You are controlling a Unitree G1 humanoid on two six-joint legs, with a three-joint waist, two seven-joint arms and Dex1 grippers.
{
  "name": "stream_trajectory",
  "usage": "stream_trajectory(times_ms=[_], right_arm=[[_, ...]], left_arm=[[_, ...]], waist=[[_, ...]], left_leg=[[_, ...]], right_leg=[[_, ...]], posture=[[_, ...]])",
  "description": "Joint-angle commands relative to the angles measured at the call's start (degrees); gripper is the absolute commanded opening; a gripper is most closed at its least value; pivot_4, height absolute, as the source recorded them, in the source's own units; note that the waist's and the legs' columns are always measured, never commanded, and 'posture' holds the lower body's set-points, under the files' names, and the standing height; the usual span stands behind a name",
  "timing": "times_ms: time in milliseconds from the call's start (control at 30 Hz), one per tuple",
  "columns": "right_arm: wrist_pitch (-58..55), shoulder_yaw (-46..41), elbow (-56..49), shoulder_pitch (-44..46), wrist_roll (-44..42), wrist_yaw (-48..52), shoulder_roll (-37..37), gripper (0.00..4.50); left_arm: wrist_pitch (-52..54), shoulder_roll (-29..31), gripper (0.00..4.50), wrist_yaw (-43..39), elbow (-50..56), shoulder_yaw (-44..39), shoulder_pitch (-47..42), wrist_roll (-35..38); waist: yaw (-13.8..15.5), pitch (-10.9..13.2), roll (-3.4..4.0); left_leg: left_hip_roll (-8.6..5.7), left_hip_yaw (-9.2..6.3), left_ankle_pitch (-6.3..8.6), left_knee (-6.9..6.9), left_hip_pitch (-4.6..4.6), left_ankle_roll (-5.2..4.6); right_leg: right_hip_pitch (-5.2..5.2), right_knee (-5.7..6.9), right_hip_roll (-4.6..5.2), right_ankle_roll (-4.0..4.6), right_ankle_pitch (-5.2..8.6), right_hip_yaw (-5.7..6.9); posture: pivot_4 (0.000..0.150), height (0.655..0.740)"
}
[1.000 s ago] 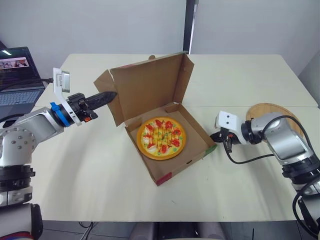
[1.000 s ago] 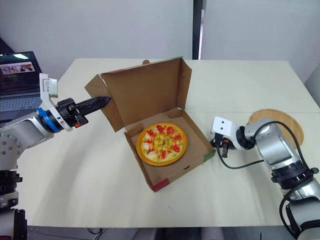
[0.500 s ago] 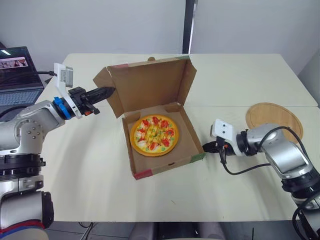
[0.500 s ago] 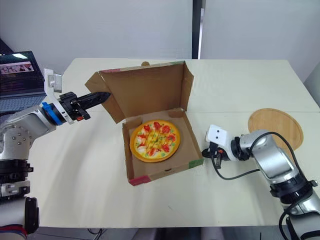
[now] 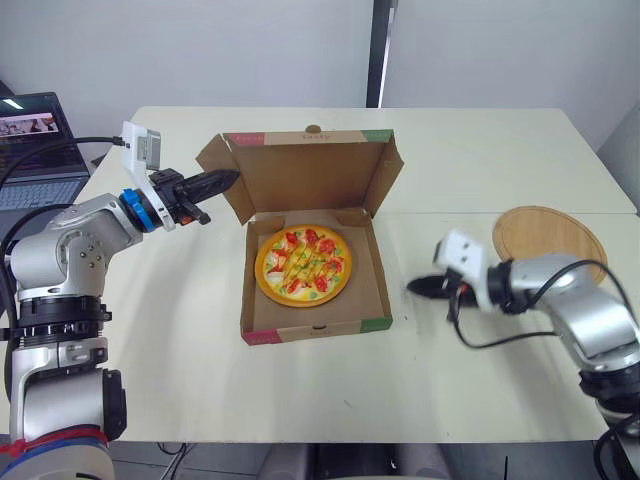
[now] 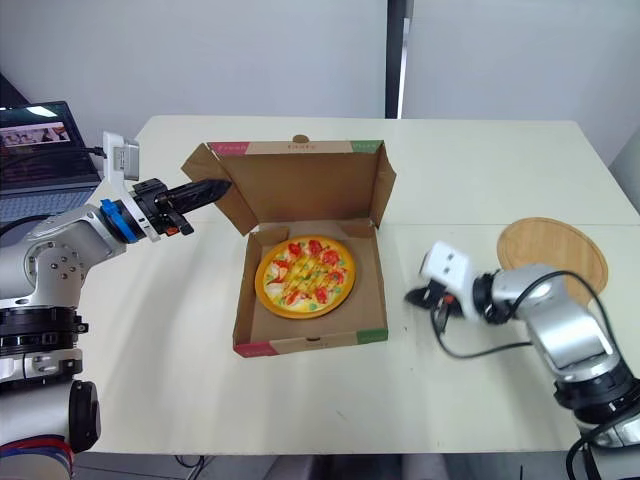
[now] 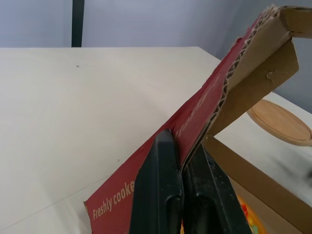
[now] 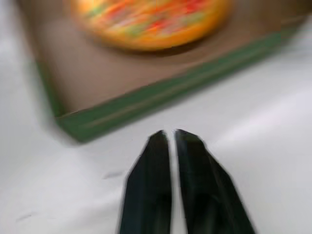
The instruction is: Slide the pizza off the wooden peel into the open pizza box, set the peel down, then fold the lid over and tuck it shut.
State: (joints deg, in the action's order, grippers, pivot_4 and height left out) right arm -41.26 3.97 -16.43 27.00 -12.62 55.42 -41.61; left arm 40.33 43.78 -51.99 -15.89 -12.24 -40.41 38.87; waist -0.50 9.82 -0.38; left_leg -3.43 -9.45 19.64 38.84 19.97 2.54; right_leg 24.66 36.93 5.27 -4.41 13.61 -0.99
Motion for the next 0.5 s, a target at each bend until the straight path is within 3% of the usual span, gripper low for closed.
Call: stream_trajectory(times_ms=[33,200,467,500], right_arm=[[1.52,-4.68,1.93,5.19,-2.16,-7.47,6.35,1.63],[2.51,-3.86,4.47,10.12,-0.62,-16.14,14.73,3.34],[2.70,-3.49,9.40,15.41,0.12,-24.58,22.47,3.34],[2.63,-3.32,9.60,15.67,-0.11,-24.72,22.71,2.97]], left_arm=[[-0.95,-0.04,0.00,-1.08,1.49,-0.45,-1.43,-0.67],[-0.71,-0.12,0.00,-0.94,1.66,-0.90,-1.60,-1.17],[-0.35,-0.06,0.00,-0.60,1.89,-1.13,-2.07,-1.37],[-0.30,-0.10,0.00,-0.55,1.95,-1.15,-2.11,-1.34]], waist=[[-0.06,0.00,0.00],[-0.66,0.00,0.00],[-1.21,-0.01,0.00],[-1.25,-0.01,0.00]], left_leg=[[0.01,-0.01,0.00,-0.01,0.00,0.00],[-0.02,0.02,-0.02,-0.02,0.12,0.03],[-0.07,-0.03,-0.05,0.12,0.60,0.09],[-0.07,-0.02,-0.05,0.12,0.60,0.09]], right_leg=[[0.01,0.02,-0.01,0.00,0.00,0.00],[0.22,0.06,0.04,0.03,-0.02,-0.02],[0.67,0.13,0.09,0.10,-0.09,0.03],[0.67,0.13,0.09,0.10,-0.09,0.03]], posture=[[0.150,0.7400],[0.150,0.7400],[0.150,0.7400],[0.150,0.7400]])
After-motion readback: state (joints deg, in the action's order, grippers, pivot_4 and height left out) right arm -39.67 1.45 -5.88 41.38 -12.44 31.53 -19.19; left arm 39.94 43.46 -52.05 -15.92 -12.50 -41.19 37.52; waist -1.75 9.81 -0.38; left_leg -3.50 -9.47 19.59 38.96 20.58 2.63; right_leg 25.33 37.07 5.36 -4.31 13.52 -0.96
